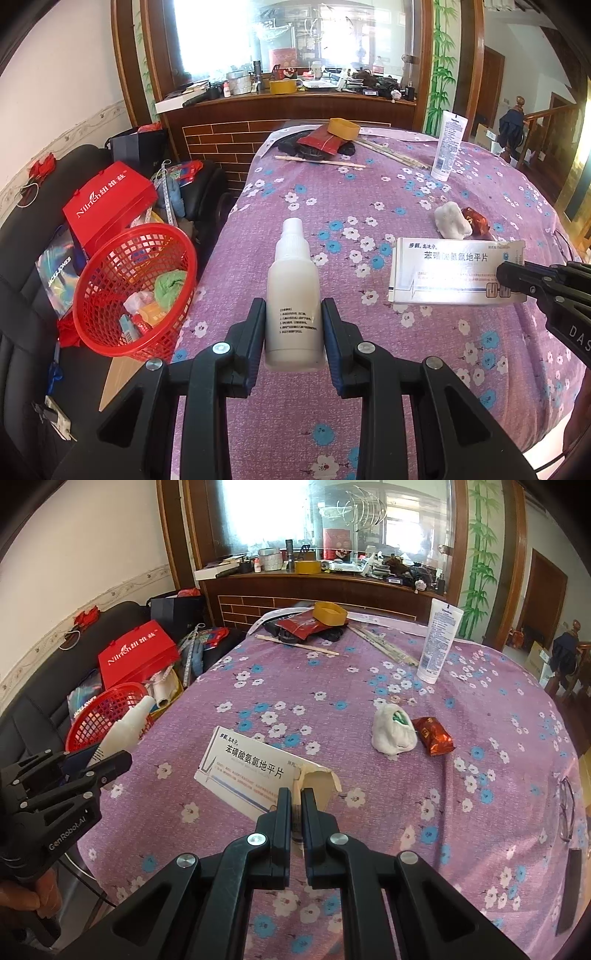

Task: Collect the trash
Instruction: 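Lift the bottle and medicine box and carry them toward the red basket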

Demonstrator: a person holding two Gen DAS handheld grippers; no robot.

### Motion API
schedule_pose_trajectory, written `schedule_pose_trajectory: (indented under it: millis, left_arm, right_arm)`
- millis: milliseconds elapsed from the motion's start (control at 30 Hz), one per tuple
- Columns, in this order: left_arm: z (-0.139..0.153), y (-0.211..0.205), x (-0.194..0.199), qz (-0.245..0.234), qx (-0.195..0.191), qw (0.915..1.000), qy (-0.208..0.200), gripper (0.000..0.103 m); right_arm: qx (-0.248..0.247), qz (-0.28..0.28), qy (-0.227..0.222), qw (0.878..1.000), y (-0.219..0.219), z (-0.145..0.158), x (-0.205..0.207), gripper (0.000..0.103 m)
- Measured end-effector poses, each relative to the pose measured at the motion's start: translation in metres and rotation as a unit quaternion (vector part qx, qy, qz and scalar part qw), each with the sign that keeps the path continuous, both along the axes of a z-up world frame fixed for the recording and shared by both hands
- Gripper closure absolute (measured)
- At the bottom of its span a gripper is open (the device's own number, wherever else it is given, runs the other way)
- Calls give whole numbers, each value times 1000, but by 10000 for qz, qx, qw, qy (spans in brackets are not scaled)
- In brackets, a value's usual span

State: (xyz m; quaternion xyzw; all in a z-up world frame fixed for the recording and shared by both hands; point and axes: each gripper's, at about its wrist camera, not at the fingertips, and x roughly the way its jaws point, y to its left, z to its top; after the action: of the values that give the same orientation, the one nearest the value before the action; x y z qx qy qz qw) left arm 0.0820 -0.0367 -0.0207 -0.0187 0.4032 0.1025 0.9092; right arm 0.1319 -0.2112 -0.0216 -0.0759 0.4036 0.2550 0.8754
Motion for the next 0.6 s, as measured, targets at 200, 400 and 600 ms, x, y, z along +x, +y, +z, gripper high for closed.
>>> schedule_pose_trajectory:
  millis: [200, 400, 600]
  left_arm:
    - [5, 14, -8, 141, -23, 9999, -55, 74]
    - [15, 51, -18, 505, -135, 9985, -162, 74]
    - [25, 106, -28, 1029, -181, 9942, -263, 74]
  right_arm:
    - [298, 252, 77, 9992, 14, 5, 0, 97]
    - [277, 522, 129, 9982, 45, 10, 4, 97]
    - [202, 903, -25, 9957, 93, 24, 9, 96]
